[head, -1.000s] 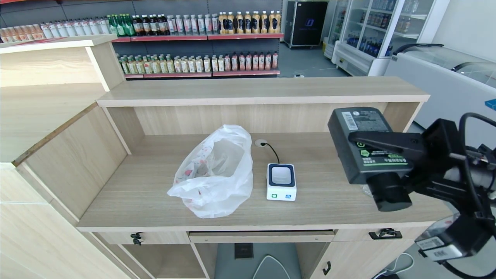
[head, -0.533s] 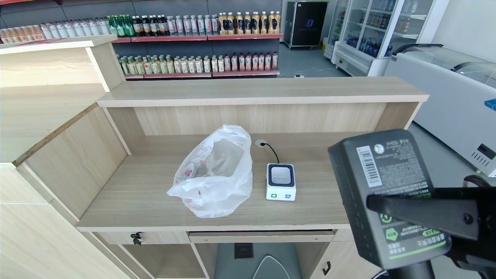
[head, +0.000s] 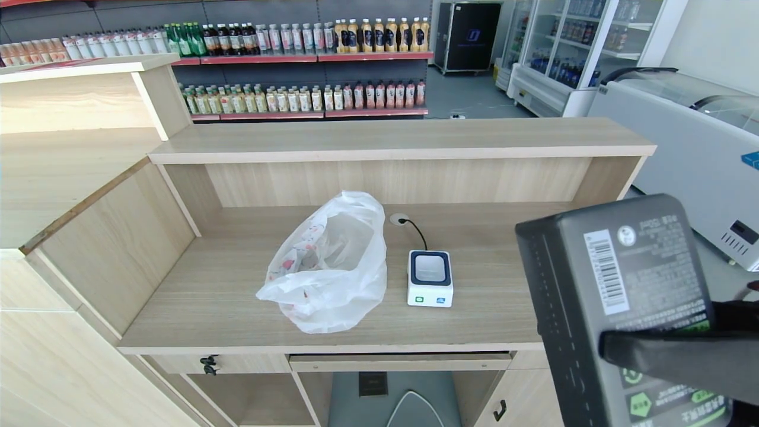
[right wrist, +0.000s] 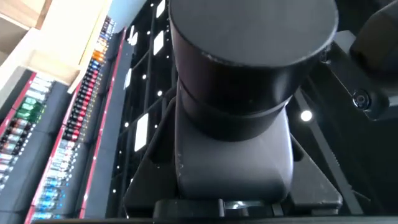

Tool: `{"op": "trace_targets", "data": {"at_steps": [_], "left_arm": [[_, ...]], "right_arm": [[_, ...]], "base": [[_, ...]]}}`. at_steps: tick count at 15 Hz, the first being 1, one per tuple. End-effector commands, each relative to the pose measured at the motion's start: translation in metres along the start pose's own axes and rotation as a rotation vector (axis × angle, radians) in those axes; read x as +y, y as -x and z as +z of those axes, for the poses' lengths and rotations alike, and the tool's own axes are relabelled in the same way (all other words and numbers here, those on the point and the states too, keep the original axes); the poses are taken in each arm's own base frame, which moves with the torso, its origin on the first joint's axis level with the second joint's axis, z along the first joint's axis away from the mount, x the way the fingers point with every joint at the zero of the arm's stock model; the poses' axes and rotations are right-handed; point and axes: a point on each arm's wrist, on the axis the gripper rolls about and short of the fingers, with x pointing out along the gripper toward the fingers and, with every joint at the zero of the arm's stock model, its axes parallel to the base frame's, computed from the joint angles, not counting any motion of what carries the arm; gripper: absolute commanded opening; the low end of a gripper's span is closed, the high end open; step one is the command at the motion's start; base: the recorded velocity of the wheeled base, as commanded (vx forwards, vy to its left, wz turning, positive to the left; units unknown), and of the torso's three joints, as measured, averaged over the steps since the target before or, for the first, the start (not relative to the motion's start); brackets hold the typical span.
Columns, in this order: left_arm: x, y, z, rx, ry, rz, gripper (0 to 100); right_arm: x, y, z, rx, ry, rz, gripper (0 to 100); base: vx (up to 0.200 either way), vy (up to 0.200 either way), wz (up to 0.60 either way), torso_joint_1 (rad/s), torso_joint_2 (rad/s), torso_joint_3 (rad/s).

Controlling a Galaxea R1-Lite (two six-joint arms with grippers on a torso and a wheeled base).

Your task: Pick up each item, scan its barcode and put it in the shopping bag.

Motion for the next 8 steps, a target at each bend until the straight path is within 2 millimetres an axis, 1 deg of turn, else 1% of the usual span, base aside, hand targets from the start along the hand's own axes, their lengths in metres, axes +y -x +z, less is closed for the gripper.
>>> {"op": "trace_targets", "data": {"at_steps": [1,3,5,7,8], "left_arm": [[0.000,0.000,0.000,0.000,0.001,-0.001,100],[0.000,0.000,0.000,0.000,0.001,0.001,100],[0.000,0.000,0.000,0.000,0.001,0.001,100],[0.000,0.000,0.000,0.000,0.001,0.001,100],[0.000,0.000,0.000,0.000,0.001,0.001,100]], "right_arm": [[-0.007,0.001,0.002,-0.004,0.012,-0.027,0],[-0.017,0.006,0.003,0.001,0.028,-0.051,0],[-0.017,0.006,0.003,0.003,0.027,-0.051,0],[-0.022,0.001,-0.011,0.038,0.044,-0.063,0],[-0.023,0.001,-0.012,0.047,0.045,-0.061,0]], "base": [[0.000,0.000,0.00,0.000,0.00,0.000],[0.000,0.000,0.00,0.000,0.00,0.000],[0.000,0.000,0.00,0.000,0.00,0.000],[0.000,0.000,0.00,0.000,0.00,0.000],[0.000,0.000,0.00,0.000,0.00,0.000]]}}
